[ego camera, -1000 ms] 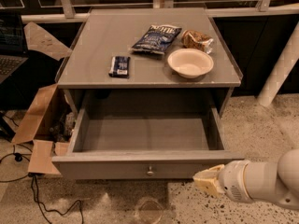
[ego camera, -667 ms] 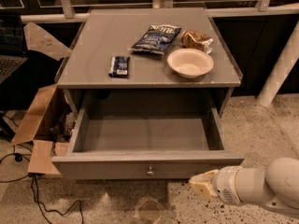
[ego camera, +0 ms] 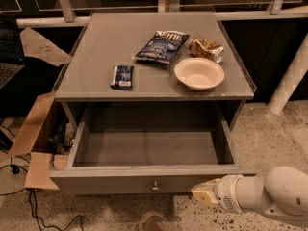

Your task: Close top drawer

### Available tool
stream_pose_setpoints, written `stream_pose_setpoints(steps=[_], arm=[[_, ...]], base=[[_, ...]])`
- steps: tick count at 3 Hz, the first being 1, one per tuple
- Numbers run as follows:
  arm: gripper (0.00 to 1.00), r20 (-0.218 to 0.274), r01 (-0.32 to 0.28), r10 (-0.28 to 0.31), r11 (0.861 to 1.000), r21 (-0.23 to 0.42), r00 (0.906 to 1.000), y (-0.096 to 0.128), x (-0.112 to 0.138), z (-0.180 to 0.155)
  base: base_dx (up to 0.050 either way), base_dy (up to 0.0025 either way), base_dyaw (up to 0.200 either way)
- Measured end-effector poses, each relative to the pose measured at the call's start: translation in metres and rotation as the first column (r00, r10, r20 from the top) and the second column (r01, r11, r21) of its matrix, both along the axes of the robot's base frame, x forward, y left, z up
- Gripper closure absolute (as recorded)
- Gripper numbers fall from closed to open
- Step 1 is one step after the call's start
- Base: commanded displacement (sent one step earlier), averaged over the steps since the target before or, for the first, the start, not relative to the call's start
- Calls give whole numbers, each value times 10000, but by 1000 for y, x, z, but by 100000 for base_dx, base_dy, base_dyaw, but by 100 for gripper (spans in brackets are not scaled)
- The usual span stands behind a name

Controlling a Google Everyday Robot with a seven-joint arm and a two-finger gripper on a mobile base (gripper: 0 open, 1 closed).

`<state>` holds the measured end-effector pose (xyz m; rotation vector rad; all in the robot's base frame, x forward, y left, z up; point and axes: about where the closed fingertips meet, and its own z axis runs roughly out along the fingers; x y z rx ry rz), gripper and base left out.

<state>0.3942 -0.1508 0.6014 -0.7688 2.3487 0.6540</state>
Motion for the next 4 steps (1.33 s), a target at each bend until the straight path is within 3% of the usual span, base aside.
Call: stream_pose_setpoints(steps=[2,4], arm=[[100,0,0,0,10000,0,10000,0,0,0],[100,75,-517,519,9985,-199,9986,2,11,3]], base=[[4145,3,-70],[0,0,0]])
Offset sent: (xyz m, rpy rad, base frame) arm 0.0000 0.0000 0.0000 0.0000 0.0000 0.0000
